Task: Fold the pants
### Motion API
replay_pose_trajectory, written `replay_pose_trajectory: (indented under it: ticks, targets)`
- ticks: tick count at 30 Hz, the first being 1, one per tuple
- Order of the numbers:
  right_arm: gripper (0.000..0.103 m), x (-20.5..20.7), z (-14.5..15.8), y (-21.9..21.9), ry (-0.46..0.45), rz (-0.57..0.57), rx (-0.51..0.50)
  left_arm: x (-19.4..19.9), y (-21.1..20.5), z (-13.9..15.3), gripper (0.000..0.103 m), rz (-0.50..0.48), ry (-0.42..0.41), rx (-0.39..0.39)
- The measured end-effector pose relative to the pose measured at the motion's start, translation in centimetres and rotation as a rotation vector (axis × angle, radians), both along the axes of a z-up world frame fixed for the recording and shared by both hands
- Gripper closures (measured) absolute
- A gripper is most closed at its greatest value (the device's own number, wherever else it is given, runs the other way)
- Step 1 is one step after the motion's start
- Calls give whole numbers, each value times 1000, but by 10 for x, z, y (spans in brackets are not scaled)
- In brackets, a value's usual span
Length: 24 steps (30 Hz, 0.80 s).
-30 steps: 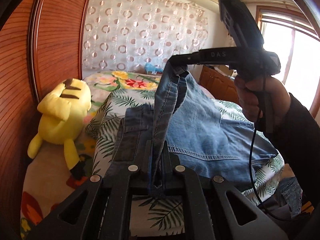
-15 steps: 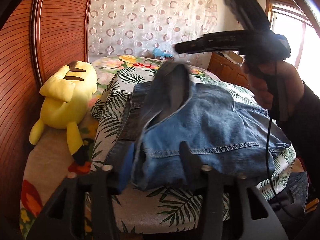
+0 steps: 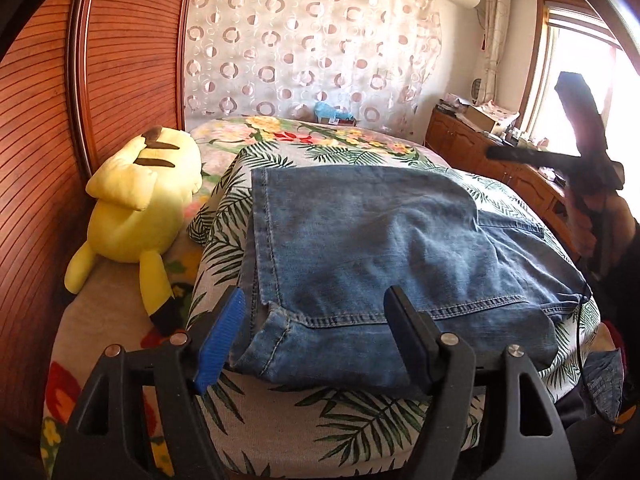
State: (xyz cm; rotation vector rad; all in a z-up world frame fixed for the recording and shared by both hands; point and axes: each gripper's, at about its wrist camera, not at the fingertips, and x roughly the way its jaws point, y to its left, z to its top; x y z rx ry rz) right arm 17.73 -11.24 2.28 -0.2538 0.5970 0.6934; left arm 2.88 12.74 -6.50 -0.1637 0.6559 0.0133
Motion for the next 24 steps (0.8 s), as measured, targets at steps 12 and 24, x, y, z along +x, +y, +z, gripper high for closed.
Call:
replay_pose_trajectory:
  ticks: [12, 24]
  targets:
    - [59, -80, -24, -97, 3, -159, 22, 13, -39, 12, 30, -66, -32, 34]
    - [59, -127, -38, -181, 13, -331, 34, 45, -103, 12, 30, -197, -22, 66]
